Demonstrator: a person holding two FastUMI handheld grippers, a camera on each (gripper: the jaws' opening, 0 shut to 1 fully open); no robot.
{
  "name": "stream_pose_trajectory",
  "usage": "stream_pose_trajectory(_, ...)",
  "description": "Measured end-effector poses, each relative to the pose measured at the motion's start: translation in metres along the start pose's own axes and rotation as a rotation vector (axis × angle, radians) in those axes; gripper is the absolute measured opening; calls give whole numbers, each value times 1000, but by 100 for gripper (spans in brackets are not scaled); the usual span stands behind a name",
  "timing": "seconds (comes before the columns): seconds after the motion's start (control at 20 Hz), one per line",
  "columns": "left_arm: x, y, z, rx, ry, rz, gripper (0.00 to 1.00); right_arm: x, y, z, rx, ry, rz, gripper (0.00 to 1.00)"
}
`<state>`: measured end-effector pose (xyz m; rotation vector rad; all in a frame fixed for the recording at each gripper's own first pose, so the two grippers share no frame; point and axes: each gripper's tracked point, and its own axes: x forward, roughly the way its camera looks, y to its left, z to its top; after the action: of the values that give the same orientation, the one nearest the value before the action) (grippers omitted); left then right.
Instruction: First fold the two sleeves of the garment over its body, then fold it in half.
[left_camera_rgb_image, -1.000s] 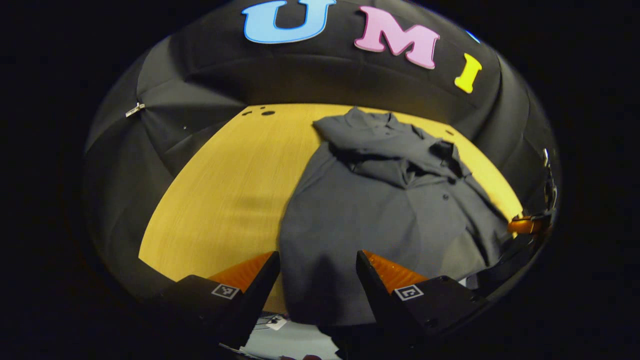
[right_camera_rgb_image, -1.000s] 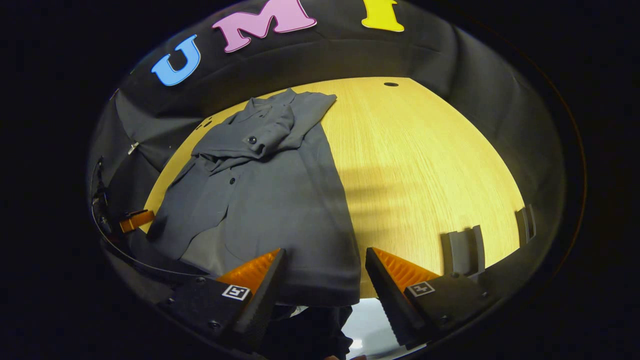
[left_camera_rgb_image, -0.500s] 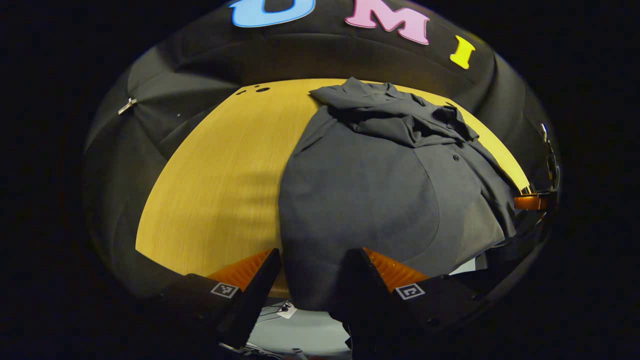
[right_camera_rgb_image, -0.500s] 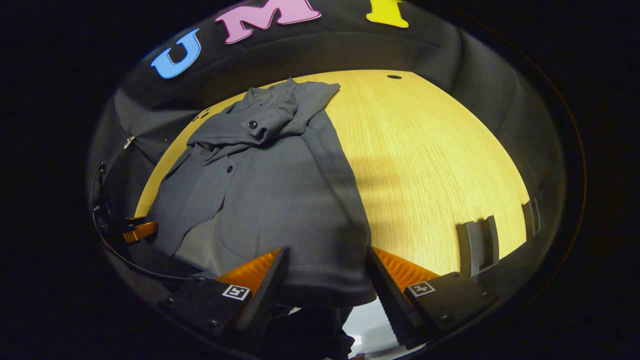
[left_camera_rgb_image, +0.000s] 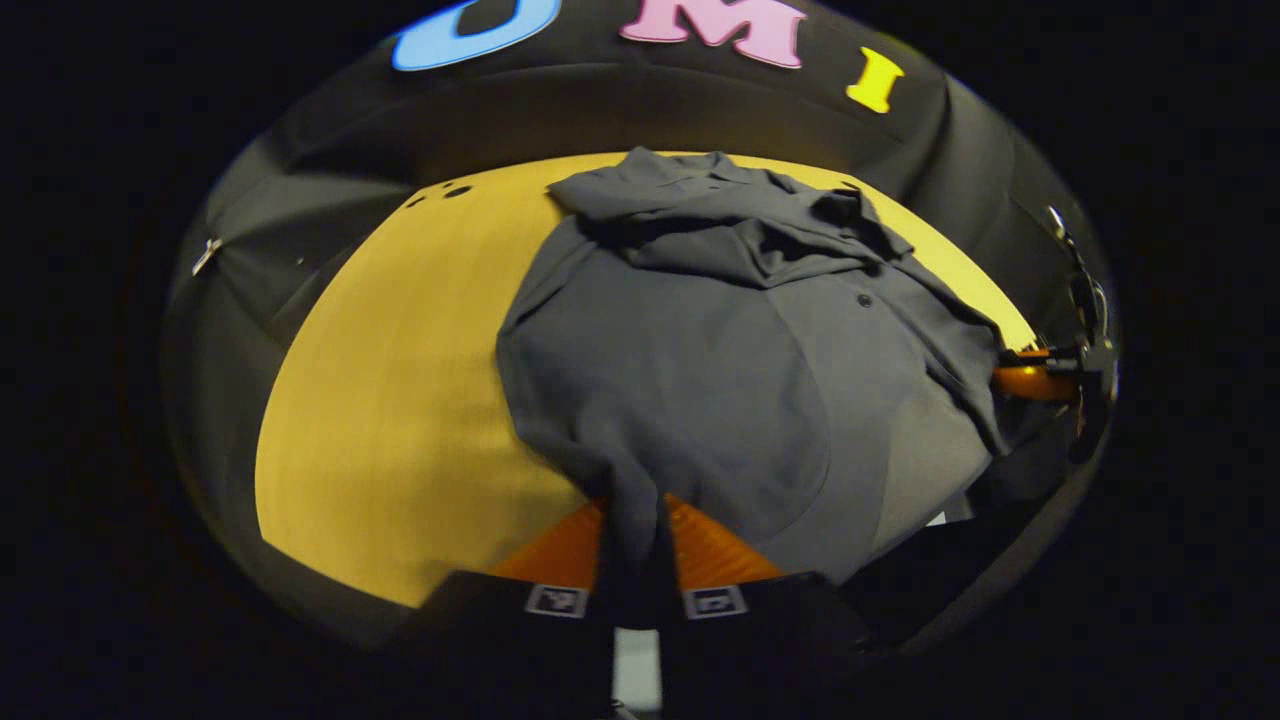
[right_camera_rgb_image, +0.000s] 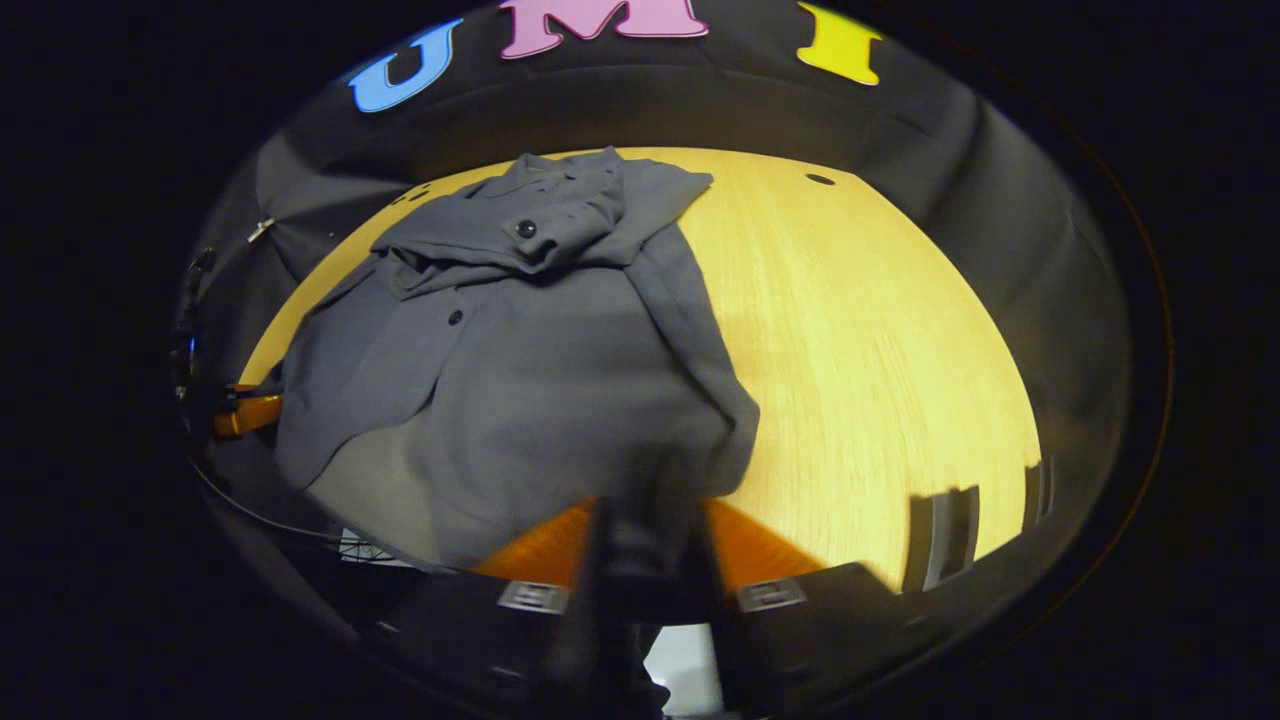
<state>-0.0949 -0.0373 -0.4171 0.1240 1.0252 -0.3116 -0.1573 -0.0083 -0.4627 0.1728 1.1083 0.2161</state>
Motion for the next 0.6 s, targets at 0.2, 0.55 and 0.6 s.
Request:
stream_pose_trajectory(0.2,-4,6,35,-70,-37,-7,6,-4,11,24,62,-47,76,6)
stream_pose_trajectory(0.55,-46,36,116,-204,-216,30,6,-36,4,89,187,-208,97,5)
stream_pose_trajectory(0.6,-49,40,126,-218,-231,35,6,-40,2,99,197,-226,96,5)
